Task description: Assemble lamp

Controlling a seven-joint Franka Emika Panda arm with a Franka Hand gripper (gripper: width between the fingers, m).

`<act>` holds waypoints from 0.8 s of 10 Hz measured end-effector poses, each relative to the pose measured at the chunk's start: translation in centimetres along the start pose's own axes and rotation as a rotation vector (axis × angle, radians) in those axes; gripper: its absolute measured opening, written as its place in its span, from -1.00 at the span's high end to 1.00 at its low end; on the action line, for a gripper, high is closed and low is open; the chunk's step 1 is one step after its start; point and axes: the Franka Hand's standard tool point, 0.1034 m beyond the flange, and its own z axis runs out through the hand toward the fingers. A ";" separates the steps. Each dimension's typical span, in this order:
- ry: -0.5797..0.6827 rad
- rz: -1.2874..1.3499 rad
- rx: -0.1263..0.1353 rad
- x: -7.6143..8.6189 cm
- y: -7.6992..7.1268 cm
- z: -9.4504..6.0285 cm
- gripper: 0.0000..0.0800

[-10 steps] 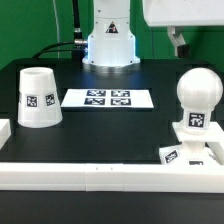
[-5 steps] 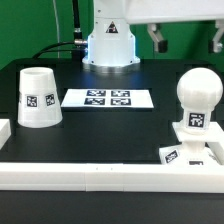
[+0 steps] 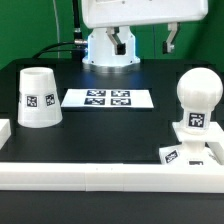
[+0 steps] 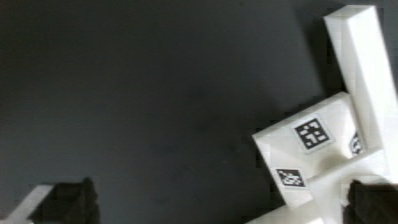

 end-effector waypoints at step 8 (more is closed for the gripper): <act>-0.023 -0.240 0.006 0.2 11.0 -0.3 -0.75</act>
Offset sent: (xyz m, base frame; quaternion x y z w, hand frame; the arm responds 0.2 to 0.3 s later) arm -0.0568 -0.0484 -0.0076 0.0145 -0.0083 -0.1514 0.9883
